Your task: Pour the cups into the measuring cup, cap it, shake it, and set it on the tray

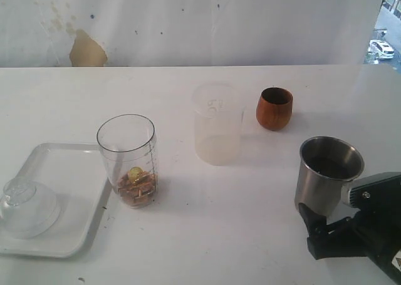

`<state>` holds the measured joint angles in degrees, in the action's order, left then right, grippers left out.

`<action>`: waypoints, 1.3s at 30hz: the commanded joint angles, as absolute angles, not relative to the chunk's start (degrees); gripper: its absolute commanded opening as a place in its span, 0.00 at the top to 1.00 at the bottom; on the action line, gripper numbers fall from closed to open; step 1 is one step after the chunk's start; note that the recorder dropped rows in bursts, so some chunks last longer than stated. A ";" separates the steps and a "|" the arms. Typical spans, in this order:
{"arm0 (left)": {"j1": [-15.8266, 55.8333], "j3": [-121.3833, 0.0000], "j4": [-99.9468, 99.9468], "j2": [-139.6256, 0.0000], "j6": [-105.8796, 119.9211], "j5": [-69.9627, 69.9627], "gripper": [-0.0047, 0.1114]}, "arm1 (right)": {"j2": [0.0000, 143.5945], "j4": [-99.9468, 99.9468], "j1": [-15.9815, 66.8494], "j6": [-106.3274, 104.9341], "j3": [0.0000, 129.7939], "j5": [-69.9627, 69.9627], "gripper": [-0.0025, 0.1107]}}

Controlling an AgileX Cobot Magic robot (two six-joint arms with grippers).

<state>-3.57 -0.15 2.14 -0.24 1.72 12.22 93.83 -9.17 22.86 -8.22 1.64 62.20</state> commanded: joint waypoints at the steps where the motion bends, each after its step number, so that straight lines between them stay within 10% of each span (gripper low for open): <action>1: -3.31 0.00 1.77 0.00 1.73 11.94 0.96 | 95.64 -9.38 22.86 -8.84 2.71 64.59 0.05; 39: -3.31 0.00 1.77 0.00 1.73 11.94 0.96 | 104.09 -12.24 22.75 -2.33 10.74 69.96 0.05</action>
